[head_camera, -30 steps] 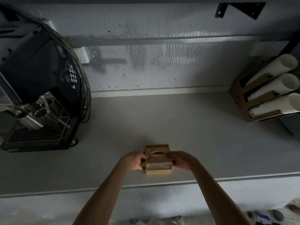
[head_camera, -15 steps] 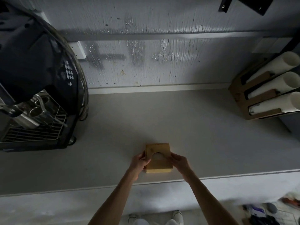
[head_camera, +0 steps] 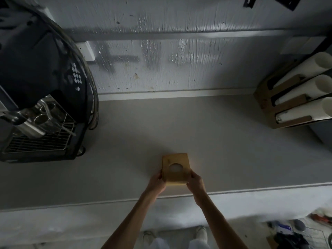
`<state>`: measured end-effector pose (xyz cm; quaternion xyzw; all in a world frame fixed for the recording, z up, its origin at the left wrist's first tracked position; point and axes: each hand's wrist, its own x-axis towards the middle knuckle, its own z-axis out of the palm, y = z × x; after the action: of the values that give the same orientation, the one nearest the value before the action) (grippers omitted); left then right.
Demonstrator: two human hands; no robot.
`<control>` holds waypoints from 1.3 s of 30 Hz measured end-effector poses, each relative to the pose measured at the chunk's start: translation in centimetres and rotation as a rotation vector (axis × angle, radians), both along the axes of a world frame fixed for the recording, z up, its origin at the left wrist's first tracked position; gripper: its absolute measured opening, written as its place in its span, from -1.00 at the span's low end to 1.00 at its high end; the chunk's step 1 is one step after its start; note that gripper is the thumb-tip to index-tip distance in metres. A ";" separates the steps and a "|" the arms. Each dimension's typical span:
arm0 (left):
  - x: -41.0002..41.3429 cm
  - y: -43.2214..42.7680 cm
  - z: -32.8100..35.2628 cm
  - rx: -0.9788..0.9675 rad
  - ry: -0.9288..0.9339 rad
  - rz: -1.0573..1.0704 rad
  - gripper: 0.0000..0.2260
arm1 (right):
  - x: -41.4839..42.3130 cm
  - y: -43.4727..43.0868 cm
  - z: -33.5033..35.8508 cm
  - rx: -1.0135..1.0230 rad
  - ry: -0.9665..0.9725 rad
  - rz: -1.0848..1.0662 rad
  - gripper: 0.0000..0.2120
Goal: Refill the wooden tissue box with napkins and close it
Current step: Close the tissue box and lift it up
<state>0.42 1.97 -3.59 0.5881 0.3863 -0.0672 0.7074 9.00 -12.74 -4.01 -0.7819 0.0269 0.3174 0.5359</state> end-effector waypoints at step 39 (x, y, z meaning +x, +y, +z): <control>39.4 -8.5 -3.0 0.199 -0.115 0.298 -0.71 | 36.4 -6.4 -0.2 0.155 -0.051 -0.308 -0.81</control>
<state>39.81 -6.49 -6.58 0.5945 0.4328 0.1105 0.6687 45.35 -19.18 -4.22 -0.7327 0.1084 0.2127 0.6373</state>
